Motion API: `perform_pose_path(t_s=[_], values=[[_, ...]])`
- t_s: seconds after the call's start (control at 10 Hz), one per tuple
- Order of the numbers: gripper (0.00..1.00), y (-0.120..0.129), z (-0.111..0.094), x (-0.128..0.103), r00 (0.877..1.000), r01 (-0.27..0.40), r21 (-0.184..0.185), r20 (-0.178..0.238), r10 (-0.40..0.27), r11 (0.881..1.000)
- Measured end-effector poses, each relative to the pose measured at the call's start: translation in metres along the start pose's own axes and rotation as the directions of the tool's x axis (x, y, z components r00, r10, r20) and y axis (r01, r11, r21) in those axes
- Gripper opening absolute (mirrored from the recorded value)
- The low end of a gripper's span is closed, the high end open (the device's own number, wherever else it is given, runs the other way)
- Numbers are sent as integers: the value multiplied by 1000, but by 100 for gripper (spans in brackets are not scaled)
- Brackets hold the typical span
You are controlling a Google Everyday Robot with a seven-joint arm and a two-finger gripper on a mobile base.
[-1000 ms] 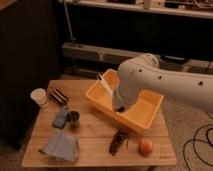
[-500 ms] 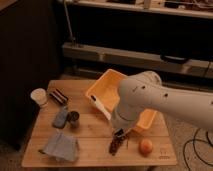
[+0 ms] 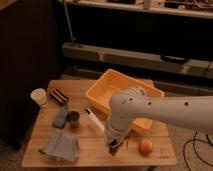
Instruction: Place brush in table surface
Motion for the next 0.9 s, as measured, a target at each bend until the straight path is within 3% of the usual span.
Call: perform_pose_path(t_s=[0.5,0.7,0.9], values=[[0,13,56,-39,1000,7,-47,3,-7,999],[0,15,83,-54,1000,-20,-74,10,21,997],[0,15,104,-68,997,-69,-77,34,72,995]])
